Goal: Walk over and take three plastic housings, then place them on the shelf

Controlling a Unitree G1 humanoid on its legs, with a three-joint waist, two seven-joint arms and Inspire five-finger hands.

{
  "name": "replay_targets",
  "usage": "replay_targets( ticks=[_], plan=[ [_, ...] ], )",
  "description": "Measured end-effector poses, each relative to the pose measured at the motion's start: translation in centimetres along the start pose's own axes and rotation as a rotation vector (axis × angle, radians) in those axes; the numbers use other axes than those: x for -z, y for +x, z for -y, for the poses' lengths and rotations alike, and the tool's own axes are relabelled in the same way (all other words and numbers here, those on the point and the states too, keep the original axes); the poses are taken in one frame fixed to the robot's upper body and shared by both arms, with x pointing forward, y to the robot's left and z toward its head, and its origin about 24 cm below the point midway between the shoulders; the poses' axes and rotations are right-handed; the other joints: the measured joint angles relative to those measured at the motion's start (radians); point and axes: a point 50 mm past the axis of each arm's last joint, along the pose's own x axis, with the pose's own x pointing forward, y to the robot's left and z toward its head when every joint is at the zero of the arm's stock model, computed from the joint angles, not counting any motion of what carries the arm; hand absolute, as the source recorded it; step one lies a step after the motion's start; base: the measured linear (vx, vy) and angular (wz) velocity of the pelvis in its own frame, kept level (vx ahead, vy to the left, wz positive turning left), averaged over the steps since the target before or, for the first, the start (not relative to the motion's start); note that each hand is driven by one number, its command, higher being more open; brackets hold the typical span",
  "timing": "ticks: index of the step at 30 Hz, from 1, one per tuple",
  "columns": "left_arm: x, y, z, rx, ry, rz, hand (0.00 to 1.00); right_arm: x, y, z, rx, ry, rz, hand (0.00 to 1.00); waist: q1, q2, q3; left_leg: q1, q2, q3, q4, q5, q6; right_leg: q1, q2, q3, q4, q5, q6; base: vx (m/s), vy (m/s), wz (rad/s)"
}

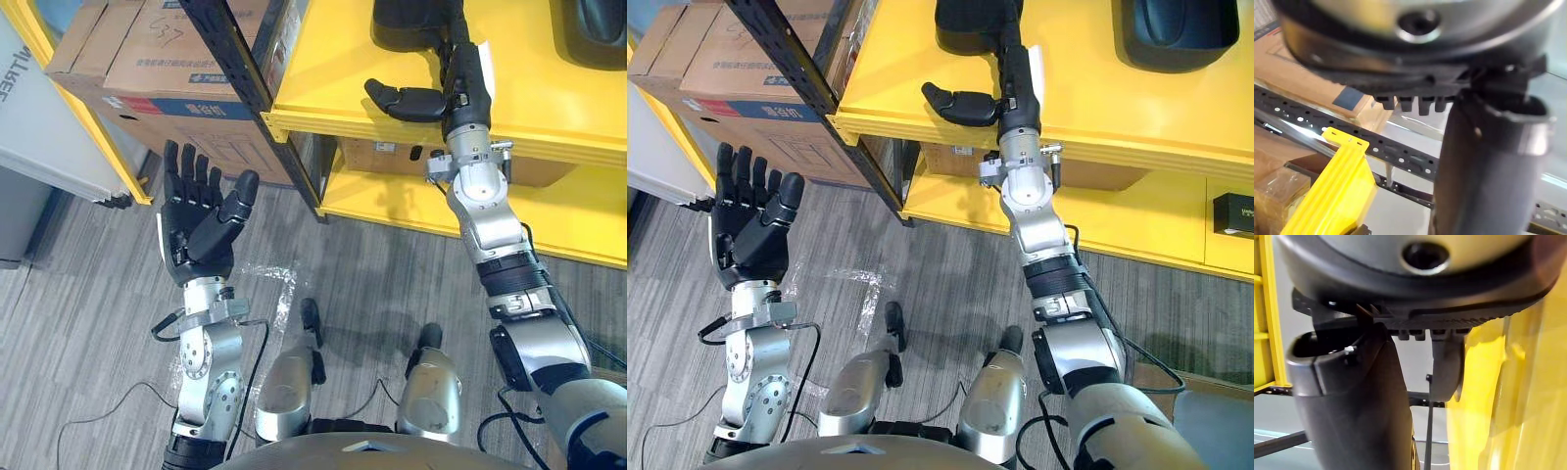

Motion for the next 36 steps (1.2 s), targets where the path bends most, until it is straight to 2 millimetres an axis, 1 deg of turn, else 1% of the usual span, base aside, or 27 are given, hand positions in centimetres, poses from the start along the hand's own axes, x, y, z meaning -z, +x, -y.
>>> replay_targets(
  ticks=[5,6,8,10,12,13,14,15,16,17,18,19,20,21,22,23,25,26,27,28,29,31,32,33,34,35,36],
  plan=[
    [0.1,-0.1,0.1,0.003,-0.002,-0.005,1.0,0.0,0.0,-0.1,-0.035,0.0,0.0,1.0,0.0,0.001,-0.001,0.02,-0.003,0.001,-0.034,0.015,-0.003,0.005,0.0,0.0,0.0,0.0,0.001,0.0,0.0,0.0],
    [0.2,-0.1,0.2,0.01,-0.006,-0.01,1.0,-0.1,-0.4,-0.2,-0.044,0.007,0.009,1.0,0.0,0.002,-0.001,0.025,-0.003,0.0,-0.034,0.016,-0.003,0.011,0.0,-0.001,-0.002,-0.001,0.002,0.0,0.0,0.0],
    [0.3,-0.2,0.3,0.014,-0.008,-0.016,1.0,-0.7,-1.8,-0.7,-0.056,0.041,0.05,1.0,0.001,0.002,-0.002,0.035,-0.003,0.0,-0.035,0.013,-0.004,0.027,0.0,-0.006,-0.009,-0.003,0.004,0.02,-0.014,0.03],
    [0.3,-0.4,0.2,0.006,-0.003,-0.021,1.0,-1.9,-5.0,-1.7,-0.075,0.117,0.126,1.0,-0.003,0.008,-0.028,0.036,-0.002,-0.001,-0.036,0.006,-0.004,0.047,0.006,-0.017,-0.044,0.004,0.014,0.06,-0.025,0.06],
    [0.4,-0.5,0.0,-0.004,0.004,-0.031,1.0,-1.7,-7.0,-2.1,-0.065,0.164,0.122,1.0,-0.006,0.004,-0.064,0.037,-0.001,0.0,-0.036,0.0,-0.005,0.063,0.011,-0.02,-0.072,0.01,0.021,0.08,-0.016,0.02],
    [0.4,-0.7,-0.2,-0.013,0.014,-0.036,1.0,-1.3,-8.7,-2.2,-0.043,0.196,0.105,1.0,-0.005,-0.005,-0.096,0.043,0.001,0.002,-0.036,-0.007,-0.005,0.081,0.018,-0.021,-0.103,0.02,0.025,0.11,-0.017,-0.03],
    [0.4,-0.8,-0.3,-0.018,0.021,-0.038,1.0,-1.1,-9.6,-2.2,-0.03,0.21,0.095,1.0,-0.006,-0.012,-0.11,0.05,0.002,0.005,-0.036,-0.012,-0.006,0.096,0.022,-0.022,-0.12,0.026,0.026,0.12,-0.02,-0.1],
    [0.5,-1.1,-0.5,-0.026,0.05,-0.044,1.0,-0.5,-11.5,-1.8,0.006,0.223,0.069,1.0,-0.006,-0.028,-0.135,0.066,0.005,0.012,-0.037,-0.023,-0.009,0.123,0.03,-0.025,-0.156,0.038,0.028,0.12,-0.022,-0.14],
    [0.5,-1.4,-0.7,-0.036,0.08,-0.052,1.0,0.0,-13.3,-1.3,0.052,0.196,0.04,1.0,-0.009,-0.048,-0.165,0.072,0.009,0.018,-0.037,-0.032,-0.012,0.146,0.039,-0.026,-0.195,0.052,0.03,0.12,-0.022,-0.13],
    [0.5,-1.6,-0.9,-0.042,0.106,-0.053,1.0,0.2,-14.1,-1.0,0.072,0.184,0.026,1.0,-0.013,-0.057,-0.18,0.072,0.01,0.019,-0.038,-0.034,-0.013,0.153,0.042,-0.027,-0.21,0.057,0.03,0.13,-0.02,-0.08],
    [0.4,-1.8,-1.3,-0.055,0.15,-0.061,1.0,0.6,-15.4,-0.2,0.115,0.156,-0.002,1.0,-0.025,-0.076,-0.2,0.074,0.011,0.022,-0.038,-0.039,-0.012,0.168,0.048,-0.027,-0.238,0.069,0.031,0.09,-0.012,-0.04],
    [0.4,-1.8,-1.5,-0.063,0.167,-0.063,1.0,0.8,-15.9,0.2,0.14,0.15,-0.014,1.0,-0.028,-0.083,-0.204,0.079,0.012,0.025,-0.038,-0.042,-0.013,0.177,0.051,-0.027,-0.252,0.074,0.031,0.08,-0.007,-0.2],
    [0.3,-1.8,-1.9,-0.088,0.183,-0.072,1.0,1.3,-17.1,1.1,0.196,0.124,-0.047,1.0,-0.03,-0.097,-0.211,0.094,0.018,0.042,-0.041,-0.049,-0.018,0.189,0.056,-0.018,-0.271,0.084,0.029,0.03,-0.006,-0.31],
    [0.3,-2.0,-2.6,-0.107,0.218,-0.076,1.0,1.9,-18.3,1.9,0.239,0.092,-0.095,1.0,-0.03,-0.107,-0.22,0.108,0.022,0.053,-0.041,-0.056,-0.022,0.203,0.062,-0.01,-0.288,0.089,0.029,0.02,-0.009,-0.33],
    [0.2,-2.2,-3.0,-0.12,0.242,-0.078,1.0,2.3,-19.1,2.4,0.26,0.072,-0.122,1.0,-0.033,-0.11,-0.227,0.112,0.025,0.057,-0.041,-0.059,-0.023,0.208,0.065,-0.005,-0.293,0.089,0.029,0.03,-0.022,-0.23],
    [0.0,-2.7,-3.8,-0.152,0.267,-0.084,1.0,2.8,-20.6,3.1,0.306,0.047,-0.175,1.0,-0.041,-0.114,-0.239,0.12,0.029,0.064,-0.041,-0.063,-0.026,0.214,0.071,0.0,-0.301,0.09,0.027,0.03,-0.026,-0.16],
    [-0.5,-3.8,-5.8,-0.238,0.337,-0.102,1.0,3.6,-23.5,4.7,0.388,-0.011,-0.274,1.0,-0.056,-0.109,-0.259,0.128,0.036,0.078,-0.041,-0.068,-0.032,0.216,0.078,0.009,-0.31,0.092,0.024,0.04,-0.021,-0.19],
    [-0.5,-4.1,-6.4,-0.263,0.368,-0.108,1.0,3.9,-24.3,5.1,0.414,-0.029,-0.305,1.0,-0.056,-0.107,-0.263,0.133,0.038,0.084,-0.041,-0.069,-0.033,0.218,0.08,0.014,-0.314,0.095,0.022,0.03,-0.009,-0.27],
    [-0.5,-4.8,-7.7,-0.326,0.409,-0.127,1.0,4.7,-25.9,5.7,0.471,-0.067,-0.378,1.0,-0.056,-0.107,-0.275,0.141,0.044,0.096,-0.042,-0.073,-0.037,0.22,0.086,0.025,-0.317,0.095,0.021,0.01,-0.009,-0.21],
    [-0.4,-5.2,-8.4,-0.359,0.428,-0.142,1.0,5.2,-26.8,6.0,0.506,-0.094,-0.418,1.0,-0.057,-0.106,-0.285,0.142,0.047,0.098,-0.042,-0.074,-0.038,0.22,0.089,0.027,-0.318,0.095,0.021,0.02,-0.02,-0.18],
    [-0.2,-6.0,-9.8,-0.422,0.462,-0.173,1.0,6.2,-28.6,6.6,0.577,-0.154,-0.497,1.0,-0.059,-0.108,-0.302,0.142,0.052,0.101,-0.042,-0.076,-0.041,0.219,0.094,0.029,-0.32,0.094,0.019,0.02,-0.031,-0.09],
    [0.0,-7.7,-12.6,-0.549,0.53,-0.237,1.0,8.0,-32.3,7.4,0.704,-0.267,-0.653,1.0,-0.063,-0.112,-0.312,0.153,0.061,0.108,-0.042,-0.078,-0.044,0.228,0.103,0.033,-0.326,0.094,0.015,0.01,-0.026,-0.1],
    [0.1,-8.3,-13.4,-0.582,0.553,-0.256,1.0,8.4,-33.4,7.6,0.719,-0.289,-0.701,1.0,-0.065,-0.114,-0.316,0.155,0.062,0.111,-0.042,-0.08,-0.046,0.23,0.105,0.036,-0.331,0.094,0.015,-0.02,-0.012,-0.11],
    [0.4,-9.5,-14.8,-0.641,0.603,-0.309,1.0,9.5,-35.4,7.8,0.73,-0.316,-0.802,1.0,-0.065,-0.117,-0.326,0.161,0.064,0.116,-0.042,-0.086,-0.045,0.234,0.107,0.04,-0.334,0.093,0.012,0.0,-0.008,-0.09],
    [0.7,-10.2,-15.6,-0.669,0.619,-0.343,1.0,10.1,-36.6,7.8,0.729,-0.326,-0.86,1.0,-0.065,-0.119,-0.327,0.169,0.064,0.118,-0.042,-0.089,-0.047,0.242,0.107,0.041,-0.334,0.093,0.012,0.0,-0.003,-0.12],
    [1.0,-11.3,-16.6,-0.706,0.64,-0.395,1.0,10.8,-38.3,7.6,0.721,-0.337,-0.946,1.0,-0.064,-0.124,-0.33,0.177,0.064,0.124,-0.042,-0.095,-0.046,0.25,0.107,0.045,-0.334,0.09,0.008,0.0,0.008,-0.16],
    [1.7,-13.0,-17.7,-0.754,0.664,-0.475,1.0,11.7,-40.4,7.1,0.7,-0.336,-1.066,1.0,-0.06,-0.132,-0.343,0.186,0.064,0.134,-0.042,-0.103,-0.047,0.252,0.107,0.053,-0.335,0.088,0.008,0.0,0.01,-0.18]
  ],
)
